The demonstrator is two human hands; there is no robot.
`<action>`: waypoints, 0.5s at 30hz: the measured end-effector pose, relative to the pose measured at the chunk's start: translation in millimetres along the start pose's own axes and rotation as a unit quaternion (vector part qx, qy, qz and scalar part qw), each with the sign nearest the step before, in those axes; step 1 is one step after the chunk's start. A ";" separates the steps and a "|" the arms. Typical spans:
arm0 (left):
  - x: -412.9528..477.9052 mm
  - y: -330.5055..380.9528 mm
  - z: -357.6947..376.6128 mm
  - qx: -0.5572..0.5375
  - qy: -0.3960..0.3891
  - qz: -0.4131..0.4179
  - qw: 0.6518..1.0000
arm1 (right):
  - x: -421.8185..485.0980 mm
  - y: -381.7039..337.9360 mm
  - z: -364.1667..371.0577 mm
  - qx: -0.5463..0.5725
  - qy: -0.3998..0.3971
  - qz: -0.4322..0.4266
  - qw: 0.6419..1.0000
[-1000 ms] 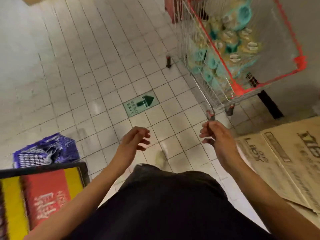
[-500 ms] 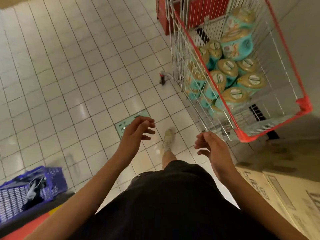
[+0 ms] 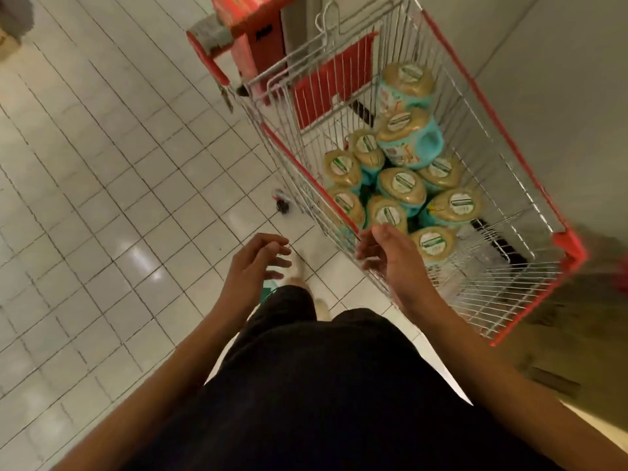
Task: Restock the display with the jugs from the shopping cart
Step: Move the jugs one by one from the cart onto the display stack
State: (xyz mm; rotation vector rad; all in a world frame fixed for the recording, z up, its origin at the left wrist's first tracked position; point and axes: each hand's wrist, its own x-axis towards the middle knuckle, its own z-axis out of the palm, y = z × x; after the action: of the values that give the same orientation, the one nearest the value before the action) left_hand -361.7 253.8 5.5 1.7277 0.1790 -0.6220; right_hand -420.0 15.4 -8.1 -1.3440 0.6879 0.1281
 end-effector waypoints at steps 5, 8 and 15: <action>109.0 46.9 28.5 0.021 -0.085 0.006 0.996 | 73.8 -39.3 -3.6 0.032 0.078 0.015 0.996; 181.0 73.6 51.3 0.042 -0.155 -0.004 0.987 | 119.8 -60.8 -9.2 0.046 0.127 0.031 0.990; 329.8 111.9 120.3 0.162 -0.274 -0.132 0.939 | 222.6 -88.5 -47.1 0.011 0.224 0.069 0.972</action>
State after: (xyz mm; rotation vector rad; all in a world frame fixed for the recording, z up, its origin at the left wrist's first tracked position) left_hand -71.2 42.4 -76.6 1.7821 -0.0942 -1.3682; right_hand -219.1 -116.0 -52.5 -1.3147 1.1605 -0.0758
